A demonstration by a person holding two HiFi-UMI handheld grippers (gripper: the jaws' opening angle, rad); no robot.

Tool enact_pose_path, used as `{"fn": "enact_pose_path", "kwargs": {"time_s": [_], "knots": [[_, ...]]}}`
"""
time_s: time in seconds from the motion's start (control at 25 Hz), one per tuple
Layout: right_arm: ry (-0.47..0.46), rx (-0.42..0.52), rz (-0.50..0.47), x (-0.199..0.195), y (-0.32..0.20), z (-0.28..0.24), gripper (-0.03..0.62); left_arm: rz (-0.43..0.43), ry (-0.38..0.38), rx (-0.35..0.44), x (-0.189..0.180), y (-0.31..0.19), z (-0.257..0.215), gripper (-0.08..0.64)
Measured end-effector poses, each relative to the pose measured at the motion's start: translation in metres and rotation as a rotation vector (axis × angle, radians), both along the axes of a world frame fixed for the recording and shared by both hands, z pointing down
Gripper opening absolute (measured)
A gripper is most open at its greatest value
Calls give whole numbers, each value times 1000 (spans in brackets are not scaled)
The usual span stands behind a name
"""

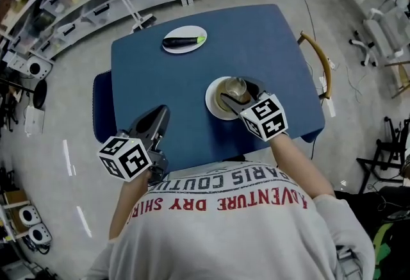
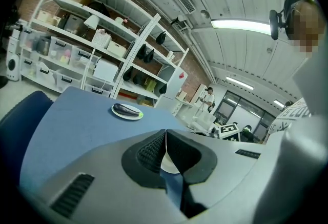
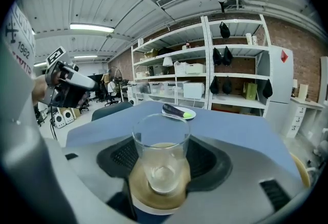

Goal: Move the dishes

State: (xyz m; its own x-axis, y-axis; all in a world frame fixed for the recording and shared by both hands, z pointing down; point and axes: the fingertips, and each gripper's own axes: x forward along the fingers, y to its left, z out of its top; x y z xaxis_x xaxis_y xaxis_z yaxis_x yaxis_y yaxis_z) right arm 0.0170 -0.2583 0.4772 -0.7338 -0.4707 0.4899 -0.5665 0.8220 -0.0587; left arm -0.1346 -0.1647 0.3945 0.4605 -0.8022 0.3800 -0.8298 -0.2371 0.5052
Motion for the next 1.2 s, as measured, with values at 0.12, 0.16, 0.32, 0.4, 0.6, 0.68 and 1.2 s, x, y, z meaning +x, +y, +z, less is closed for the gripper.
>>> {"fn": "enact_pose_path", "kwargs": {"time_s": [0.12,0.16,0.32,0.4,0.6,0.68,1.2], "knots": [[-3,-1,4,5,1,-5,287,5,17,-7,3,0,5,29],[-5,3,6,6,0,-8,287,8,20,-9,4,0,6,29],[-19,30,22,15,-3,-23,286,17,24,-3,9,-1,10,29],[-27,48,35,20,-6,-32,285,25,22,0,12,-3,11,29],[-37,90,69,38,-15,-51,285,45,22,3,22,-8,10,29],[-44,96,92,47,-20,-55,286,54,22,1,26,-11,10,29],[-14,64,243,114,-44,-37,286,131,40,-18,67,-34,18,29]]}}
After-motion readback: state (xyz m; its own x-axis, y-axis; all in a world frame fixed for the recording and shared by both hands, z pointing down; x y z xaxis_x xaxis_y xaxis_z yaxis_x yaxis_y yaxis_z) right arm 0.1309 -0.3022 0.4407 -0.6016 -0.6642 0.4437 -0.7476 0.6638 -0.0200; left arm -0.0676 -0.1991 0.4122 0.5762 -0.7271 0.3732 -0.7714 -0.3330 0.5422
